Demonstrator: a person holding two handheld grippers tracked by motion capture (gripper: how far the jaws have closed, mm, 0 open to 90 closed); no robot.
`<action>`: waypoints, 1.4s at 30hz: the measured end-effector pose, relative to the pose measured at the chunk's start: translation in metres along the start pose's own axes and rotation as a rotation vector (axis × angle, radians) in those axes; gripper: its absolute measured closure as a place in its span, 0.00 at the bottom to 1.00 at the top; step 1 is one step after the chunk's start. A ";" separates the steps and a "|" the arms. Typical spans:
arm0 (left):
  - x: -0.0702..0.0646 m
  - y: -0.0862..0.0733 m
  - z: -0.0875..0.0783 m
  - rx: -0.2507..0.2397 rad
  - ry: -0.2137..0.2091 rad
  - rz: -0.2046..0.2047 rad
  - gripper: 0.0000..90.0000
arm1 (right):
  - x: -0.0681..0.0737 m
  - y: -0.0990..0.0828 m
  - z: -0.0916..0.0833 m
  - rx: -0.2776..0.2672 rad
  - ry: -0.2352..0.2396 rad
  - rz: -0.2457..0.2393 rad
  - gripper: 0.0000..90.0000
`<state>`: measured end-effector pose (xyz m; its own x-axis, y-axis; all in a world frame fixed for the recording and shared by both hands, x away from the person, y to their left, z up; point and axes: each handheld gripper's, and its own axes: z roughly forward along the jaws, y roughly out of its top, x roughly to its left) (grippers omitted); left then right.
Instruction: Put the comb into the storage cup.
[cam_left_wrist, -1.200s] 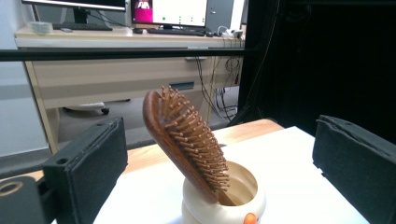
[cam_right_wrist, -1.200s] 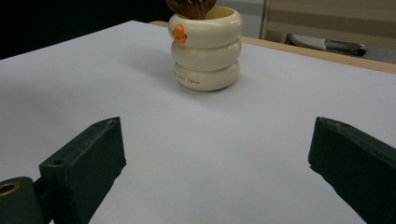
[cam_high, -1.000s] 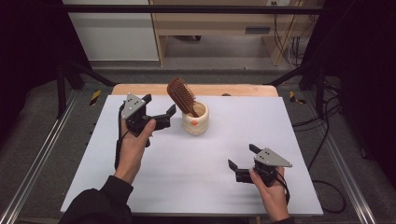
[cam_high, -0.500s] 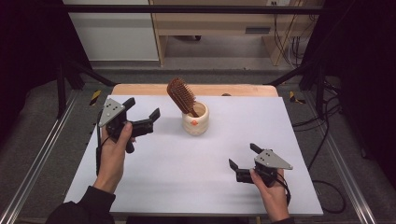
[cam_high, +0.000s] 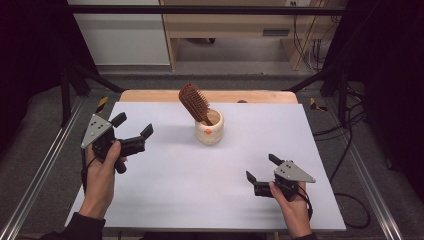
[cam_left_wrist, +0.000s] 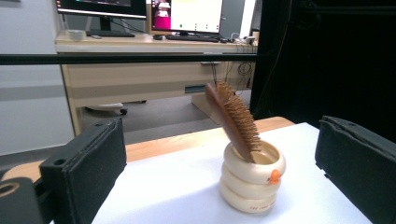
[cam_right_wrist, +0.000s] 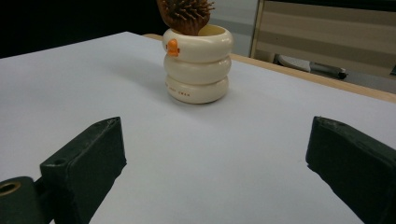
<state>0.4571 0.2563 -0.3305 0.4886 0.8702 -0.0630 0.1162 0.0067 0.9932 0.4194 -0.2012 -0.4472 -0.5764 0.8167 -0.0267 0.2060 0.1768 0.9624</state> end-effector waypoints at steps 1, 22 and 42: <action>0.002 -0.001 -0.002 -0.004 0.002 -0.002 0.02 | 0.000 0.000 -0.001 0.001 0.001 0.005 0.06; 0.033 0.005 -0.046 -0.019 -0.002 0.011 0.02 | -0.013 0.004 -0.014 -0.033 -0.014 0.033 0.04; 0.047 -0.007 -0.063 -0.011 -0.009 0.032 0.02 | -0.039 -0.011 -0.034 -0.094 -0.043 0.032 0.03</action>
<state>0.4251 0.3284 -0.3343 0.4993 0.8658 -0.0316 0.0911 -0.0162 0.9957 0.4128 -0.2542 -0.4471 -0.5357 0.8444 -0.0057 0.1469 0.0998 0.9841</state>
